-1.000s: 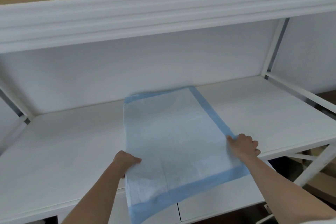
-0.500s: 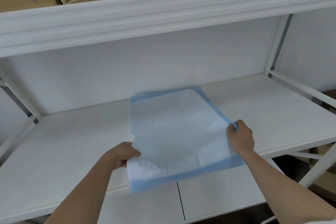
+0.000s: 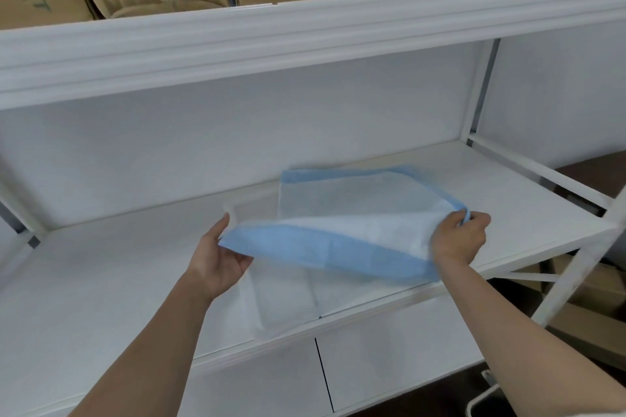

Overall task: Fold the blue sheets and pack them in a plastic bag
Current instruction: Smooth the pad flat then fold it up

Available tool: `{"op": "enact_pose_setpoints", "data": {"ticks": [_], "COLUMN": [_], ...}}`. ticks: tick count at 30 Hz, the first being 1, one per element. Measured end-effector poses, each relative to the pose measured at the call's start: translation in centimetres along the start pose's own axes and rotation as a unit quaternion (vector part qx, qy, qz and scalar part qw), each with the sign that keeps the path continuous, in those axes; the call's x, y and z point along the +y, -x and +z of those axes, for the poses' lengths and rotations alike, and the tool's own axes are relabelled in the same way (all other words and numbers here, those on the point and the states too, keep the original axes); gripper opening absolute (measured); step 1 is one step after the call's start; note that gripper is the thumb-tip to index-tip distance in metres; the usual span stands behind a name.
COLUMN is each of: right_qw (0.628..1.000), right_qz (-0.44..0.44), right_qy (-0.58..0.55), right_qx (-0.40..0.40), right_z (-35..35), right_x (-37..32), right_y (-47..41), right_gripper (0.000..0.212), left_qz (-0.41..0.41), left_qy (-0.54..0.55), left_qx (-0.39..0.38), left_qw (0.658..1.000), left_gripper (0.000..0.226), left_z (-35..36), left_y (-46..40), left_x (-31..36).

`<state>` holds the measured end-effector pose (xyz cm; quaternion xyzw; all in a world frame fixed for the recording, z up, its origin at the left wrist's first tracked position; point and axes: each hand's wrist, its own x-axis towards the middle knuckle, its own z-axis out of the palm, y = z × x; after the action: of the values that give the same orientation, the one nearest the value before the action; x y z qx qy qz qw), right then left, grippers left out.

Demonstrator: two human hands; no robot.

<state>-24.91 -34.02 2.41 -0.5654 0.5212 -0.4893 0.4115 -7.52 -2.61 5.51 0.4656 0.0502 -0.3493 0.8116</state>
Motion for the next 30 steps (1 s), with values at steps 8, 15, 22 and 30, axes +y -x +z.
{"op": "enact_pose_setpoints", "data": {"ticks": [8, 15, 22, 30], "right_qw": [0.995, 0.982, 0.919, 0.823], "right_qz": [0.076, 0.152, 0.223, 0.354], "right_qy": [-0.017, -0.072, -0.112, -0.250], "right_qx": [-0.068, -0.087, -0.304, -0.368], "right_z": [1.0, 3.8, 5.8, 5.9], "right_x": [0.3, -2.0, -2.8, -1.3], "right_y": [4.1, 9.1, 13.5, 13.7], "right_gripper": [0.028, 0.031, 0.019, 0.027], "left_qz": [-0.006, 0.039, -0.019, 0.002], "left_qy": [0.043, 0.103, -0.062, -0.101], "left_qx": [0.010, 0.005, 0.013, 0.053], "left_qw": [0.999, 0.994, 0.998, 0.993], "left_gripper": [0.077, 0.091, 0.028, 0.028], "left_z": [-0.7, -1.5, -1.6, -4.2], "left_y": [0.1, 1.2, 2.2, 3.7], "left_x": [-2.6, -5.1, -5.3, -3.4]}}
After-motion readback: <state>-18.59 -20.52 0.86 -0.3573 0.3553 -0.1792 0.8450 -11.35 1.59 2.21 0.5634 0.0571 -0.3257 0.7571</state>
